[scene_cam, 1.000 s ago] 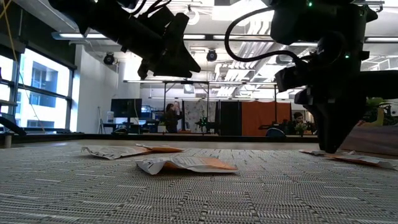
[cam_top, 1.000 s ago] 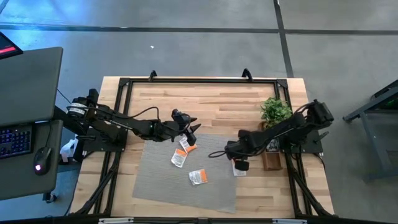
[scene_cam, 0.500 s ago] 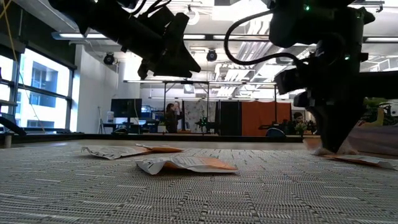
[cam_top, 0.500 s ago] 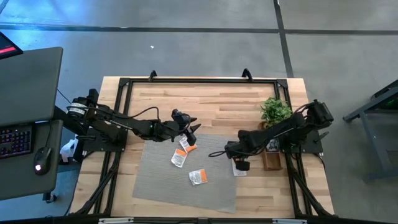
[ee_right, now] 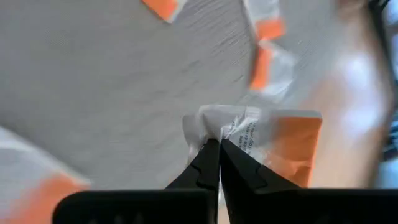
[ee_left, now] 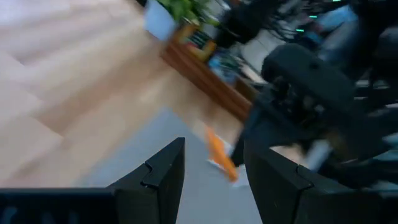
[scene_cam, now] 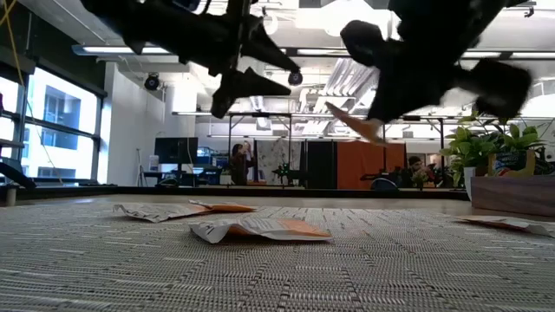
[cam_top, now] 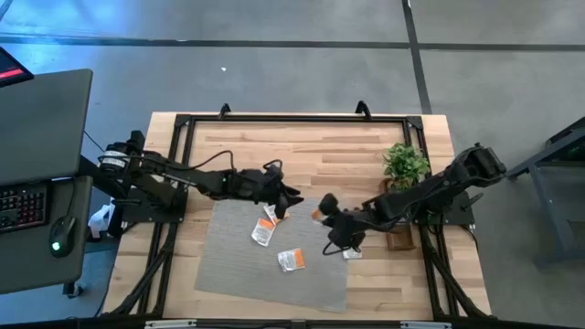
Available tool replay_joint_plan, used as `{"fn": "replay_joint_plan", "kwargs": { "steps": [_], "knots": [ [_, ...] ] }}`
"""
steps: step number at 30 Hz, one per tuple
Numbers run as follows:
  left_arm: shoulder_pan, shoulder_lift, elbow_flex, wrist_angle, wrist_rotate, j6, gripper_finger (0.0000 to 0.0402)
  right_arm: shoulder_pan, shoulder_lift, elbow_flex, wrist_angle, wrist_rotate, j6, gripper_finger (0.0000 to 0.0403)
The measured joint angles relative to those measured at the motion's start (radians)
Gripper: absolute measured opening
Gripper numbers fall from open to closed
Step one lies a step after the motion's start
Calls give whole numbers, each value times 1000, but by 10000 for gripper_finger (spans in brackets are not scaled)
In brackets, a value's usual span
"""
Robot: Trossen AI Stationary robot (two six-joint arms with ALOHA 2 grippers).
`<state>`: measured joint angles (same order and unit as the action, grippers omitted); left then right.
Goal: Pick & Place Tea
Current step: Put the white tea bag into the bottom section of the wooden organizer
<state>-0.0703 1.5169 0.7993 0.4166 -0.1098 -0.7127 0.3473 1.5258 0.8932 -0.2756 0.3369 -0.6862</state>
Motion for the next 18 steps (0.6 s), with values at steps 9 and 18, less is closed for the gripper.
{"fn": "replay_joint_plan", "kwargs": {
  "steps": [9,18],
  "knots": [
    [40,14,33,-183,108,-104,163,-29,42,0,95,82,-161,4],
    [38,38,33,-184,53,-123,163,-108,42,0,116,-3,-98,3]
  ]
}}
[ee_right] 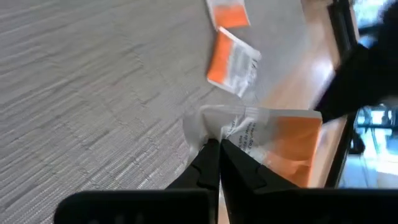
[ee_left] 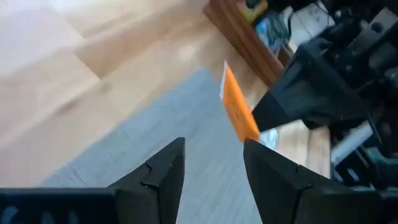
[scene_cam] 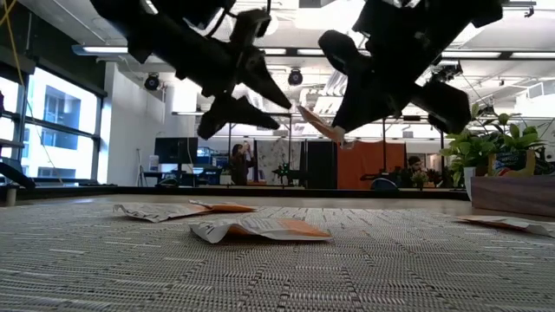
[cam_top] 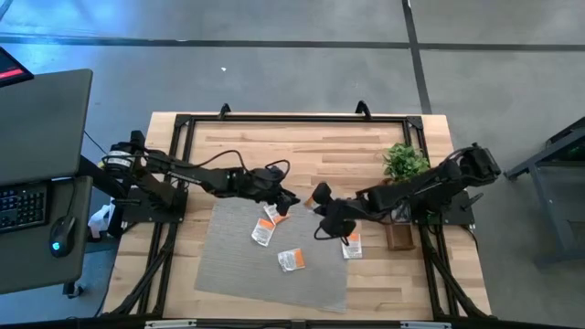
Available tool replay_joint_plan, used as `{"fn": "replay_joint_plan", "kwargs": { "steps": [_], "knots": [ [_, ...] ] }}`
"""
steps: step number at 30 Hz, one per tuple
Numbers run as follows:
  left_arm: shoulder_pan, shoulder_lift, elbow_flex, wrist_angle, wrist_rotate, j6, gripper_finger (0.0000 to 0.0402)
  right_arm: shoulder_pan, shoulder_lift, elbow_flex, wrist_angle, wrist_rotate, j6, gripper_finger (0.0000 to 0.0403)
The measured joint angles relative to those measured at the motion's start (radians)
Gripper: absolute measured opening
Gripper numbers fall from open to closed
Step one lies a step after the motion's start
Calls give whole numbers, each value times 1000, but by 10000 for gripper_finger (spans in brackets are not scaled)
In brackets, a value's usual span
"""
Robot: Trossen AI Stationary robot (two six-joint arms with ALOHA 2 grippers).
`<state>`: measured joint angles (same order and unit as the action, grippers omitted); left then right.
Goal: Pick & Place Tea
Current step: Put the white tea bag into the bottom section of the wooden organizer
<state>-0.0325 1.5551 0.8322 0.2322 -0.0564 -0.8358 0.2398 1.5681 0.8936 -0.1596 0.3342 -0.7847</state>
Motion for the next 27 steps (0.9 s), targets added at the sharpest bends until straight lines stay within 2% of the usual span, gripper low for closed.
{"fn": "replay_joint_plan", "kwargs": {
  "steps": [10,16,23,27],
  "knots": [
    [0,49,11,149,2,79,163,-62,-1,0,0,-57,23,2],
    [1,55,36,135,-4,130,162,-77,-1,1,8,-108,22,5],
    [1,54,48,126,2,124,162,-77,-1,1,17,-95,18,4],
    [1,54,48,72,-30,93,162,-76,-2,1,21,-60,17,5]
  ]
}}
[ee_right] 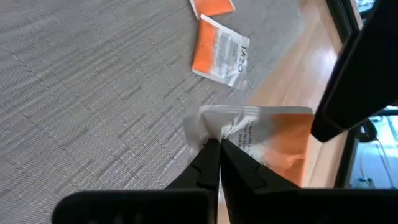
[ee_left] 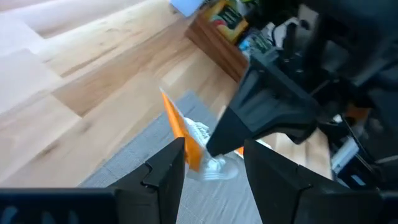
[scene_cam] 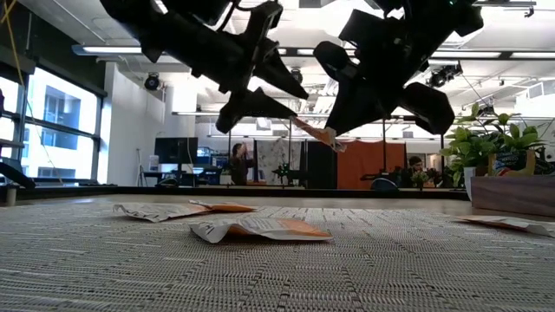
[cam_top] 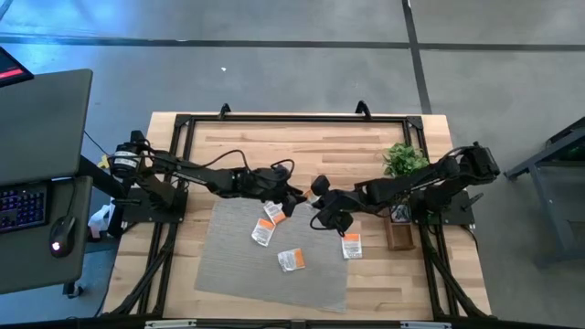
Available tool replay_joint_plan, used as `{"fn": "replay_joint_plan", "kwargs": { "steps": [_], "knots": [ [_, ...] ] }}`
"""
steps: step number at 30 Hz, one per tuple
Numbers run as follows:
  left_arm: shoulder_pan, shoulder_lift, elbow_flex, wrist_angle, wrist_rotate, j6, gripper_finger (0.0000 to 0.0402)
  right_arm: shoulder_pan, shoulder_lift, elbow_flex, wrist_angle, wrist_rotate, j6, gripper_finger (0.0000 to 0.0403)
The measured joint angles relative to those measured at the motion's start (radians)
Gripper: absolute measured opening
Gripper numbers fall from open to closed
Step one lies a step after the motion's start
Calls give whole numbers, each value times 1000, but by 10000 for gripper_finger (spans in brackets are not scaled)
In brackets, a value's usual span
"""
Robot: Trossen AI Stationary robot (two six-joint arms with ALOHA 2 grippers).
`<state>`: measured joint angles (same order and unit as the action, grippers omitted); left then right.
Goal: Pick & Place Tea
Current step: Put the white tea bag into the bottom section of the wooden organizer
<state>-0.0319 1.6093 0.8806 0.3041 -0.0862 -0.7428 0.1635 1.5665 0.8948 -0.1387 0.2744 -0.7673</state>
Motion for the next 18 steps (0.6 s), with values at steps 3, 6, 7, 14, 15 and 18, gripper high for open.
{"fn": "replay_joint_plan", "kwargs": {
  "steps": [3,6,7,14,15,18],
  "knots": [
    [0,0,0,-15,-28,-3,162,0,0,0,7,13,0,6],
    [0,0,0,-16,-29,-3,162,0,0,0,16,13,-9,4],
    [0,0,0,-16,-29,-3,162,0,0,0,20,12,-19,3],
    [0,0,0,-19,-29,-13,157,0,0,0,55,13,-26,4],
    [0,0,0,-18,-30,-8,152,0,0,0,55,12,-26,3],
    [0,0,0,-18,-52,2,126,0,0,0,55,12,-26,2]
  ]
}}
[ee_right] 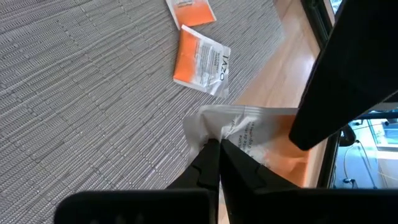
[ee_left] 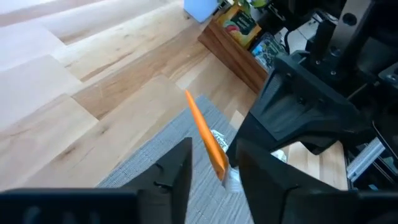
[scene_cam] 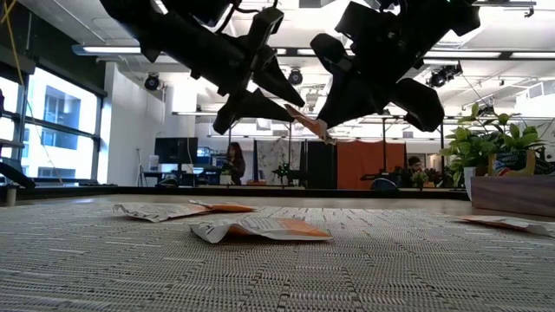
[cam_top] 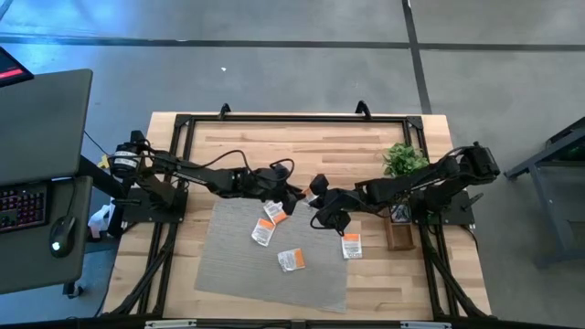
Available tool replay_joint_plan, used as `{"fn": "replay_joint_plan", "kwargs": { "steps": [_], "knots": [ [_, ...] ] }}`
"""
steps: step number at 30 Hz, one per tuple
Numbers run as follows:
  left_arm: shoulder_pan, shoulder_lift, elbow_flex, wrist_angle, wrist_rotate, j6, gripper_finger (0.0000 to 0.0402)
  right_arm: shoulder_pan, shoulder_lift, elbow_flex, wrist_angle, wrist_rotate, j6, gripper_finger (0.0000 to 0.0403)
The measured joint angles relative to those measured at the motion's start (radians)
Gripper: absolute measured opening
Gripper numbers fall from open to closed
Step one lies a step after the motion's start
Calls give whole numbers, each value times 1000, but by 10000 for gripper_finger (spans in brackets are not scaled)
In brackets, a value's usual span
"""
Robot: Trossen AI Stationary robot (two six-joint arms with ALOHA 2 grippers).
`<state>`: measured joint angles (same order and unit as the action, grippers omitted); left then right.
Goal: Pick & Place Tea
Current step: Put the white tea bag into the bottom section of the wooden organizer
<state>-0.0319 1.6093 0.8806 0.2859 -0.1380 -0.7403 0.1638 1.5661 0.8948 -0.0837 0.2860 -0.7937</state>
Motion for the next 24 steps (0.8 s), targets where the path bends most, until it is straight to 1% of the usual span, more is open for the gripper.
{"fn": "replay_joint_plan", "kwargs": {
  "steps": [3,7,10,14,17,20,24],
  "knots": [
    [0,0,0,1,-17,2,90,0,0,0,0,0,0,6],
    [0,0,0,1,-13,2,38,0,0,0,0,-1,-16,11],
    [0,0,0,1,-8,2,8,0,0,0,-1,27,-26,18],
    [0,0,0,1,-8,3,9,0,0,0,-2,50,-8,40],
    [0,0,0,-2,-7,26,7,0,0,0,-1,56,48,65],
    [0,0,-1,-3,-41,32,3,18,0,0,-5,99,182,87],
    [0,0,-1,0,-153,37,2,73,-1,0,-30,189,412,101]
  ]
}}
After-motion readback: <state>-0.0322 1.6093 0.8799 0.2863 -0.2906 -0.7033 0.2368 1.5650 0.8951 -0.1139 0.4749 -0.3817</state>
